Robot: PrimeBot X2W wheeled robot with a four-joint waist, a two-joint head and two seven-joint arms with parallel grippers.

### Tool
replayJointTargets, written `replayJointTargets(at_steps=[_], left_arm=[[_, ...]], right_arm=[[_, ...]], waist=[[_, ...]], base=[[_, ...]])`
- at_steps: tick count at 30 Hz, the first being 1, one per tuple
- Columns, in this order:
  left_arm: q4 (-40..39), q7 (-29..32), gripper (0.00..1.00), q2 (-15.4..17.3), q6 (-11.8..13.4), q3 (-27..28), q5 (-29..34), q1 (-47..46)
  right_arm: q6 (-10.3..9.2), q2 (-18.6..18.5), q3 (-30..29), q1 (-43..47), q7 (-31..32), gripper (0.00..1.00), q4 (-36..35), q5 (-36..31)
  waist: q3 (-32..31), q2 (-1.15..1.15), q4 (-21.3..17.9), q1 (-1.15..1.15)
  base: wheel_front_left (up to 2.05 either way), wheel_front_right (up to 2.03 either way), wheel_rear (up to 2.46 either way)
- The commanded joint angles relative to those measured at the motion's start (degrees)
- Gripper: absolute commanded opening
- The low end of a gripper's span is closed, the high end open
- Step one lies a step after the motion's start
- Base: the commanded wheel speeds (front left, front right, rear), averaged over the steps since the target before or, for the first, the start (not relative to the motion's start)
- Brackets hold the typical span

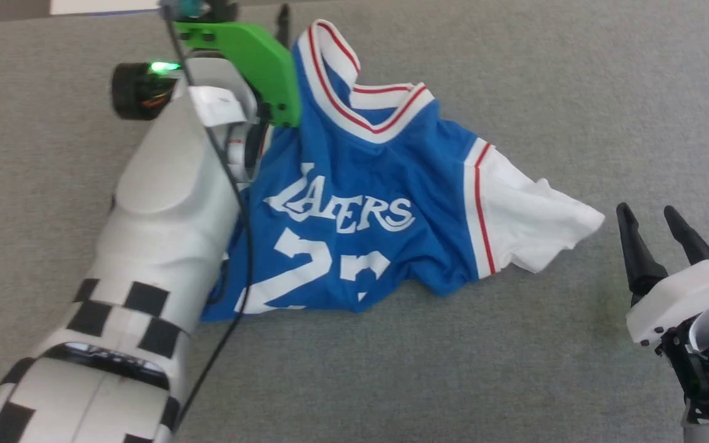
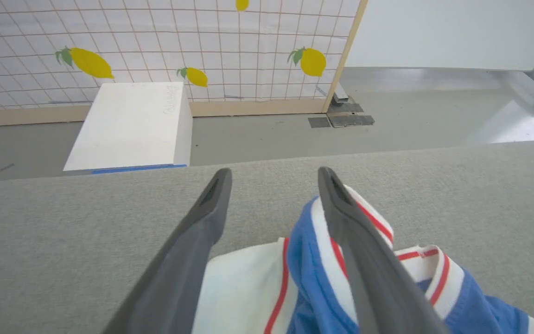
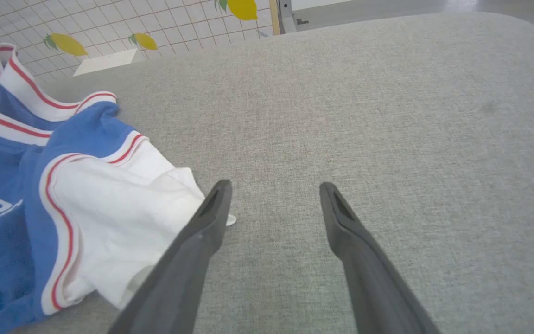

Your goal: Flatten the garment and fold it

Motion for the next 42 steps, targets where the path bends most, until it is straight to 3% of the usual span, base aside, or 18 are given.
replayJointTargets(at_steps=[1,5,11,20,21,22,30,34,42], left_arm=[[0.26,1.14,1.00,1.68,1.25,0.69,-0.52,1.02],[1.08,9.11,1.00,3.41,3.99,0.92,-1.20,2.98],[1.12,19.90,1.00,4.42,4.46,-1.55,-1.15,6.45],[1.11,28.12,1.00,3.86,4.45,-2.44,-3.55,12.01],[0.87,28.29,0.23,3.78,4.29,-2.29,-3.94,12.39],[0.33,27.49,0.00,3.83,4.28,-1.68,-4.52,12.80],[-6.14,18.12,0.00,5.53,3.19,4.49,-9.34,16.09],[-14.66,11.22,0.00,6.49,2.10,8.15,-11.71,19.78],[-32.75,8.45,0.00,7.20,4.79,9.82,-12.51,31.20]], right_arm=[[-0.08,0.04,0.24,0.62,0.27,1.00,-0.30,-0.40],[-0.08,0.16,0.47,1.22,1.08,1.00,-1.14,-0.61],[-0.08,0.21,1.05,0.94,1.71,1.00,-2.29,-0.48],[-0.08,-0.13,-0.57,1.42,1.58,1.00,-2.62,-0.59],[-0.08,-0.16,-0.63,1.43,1.57,1.00,-2.62,-0.58],[-0.08,-0.18,-0.66,1.43,1.55,1.00,-2.61,-0.57],[-0.08,-0.52,-0.11,1.15,1.72,1.00,-2.71,-0.90],[-0.08,-2.22,1.47,0.41,3.15,1.00,-2.93,-1.31],[-0.08,-8.93,9.85,-6.34,14.96,1.00,1.19,-2.74]], waist=[[-2.56,0.00,2.64,-0.01],[-3.15,0.00,3.51,-0.01],[-1.96,0.00,2.52,-0.01],[-0.80,0.00,0.54,-0.01],[-0.79,0.00,0.48,-0.01],[-0.80,0.00,0.39,-0.01],[-2.26,0.00,0.62,-0.01],[-3.05,0.00,1.13,-0.01],[-2.26,0.00,2.30,-0.01]], base=[[0.00,0.00,0.00],[0.00,0.00,0.00],[0.00,0.00,0.00],[0.00,0.00,0.00],[0.00,0.00,0.00],[0.00,0.00,0.00],[0.00,0.00,0.00],[0.00,0.00,0.00],[0.00,0.00,0.00]])
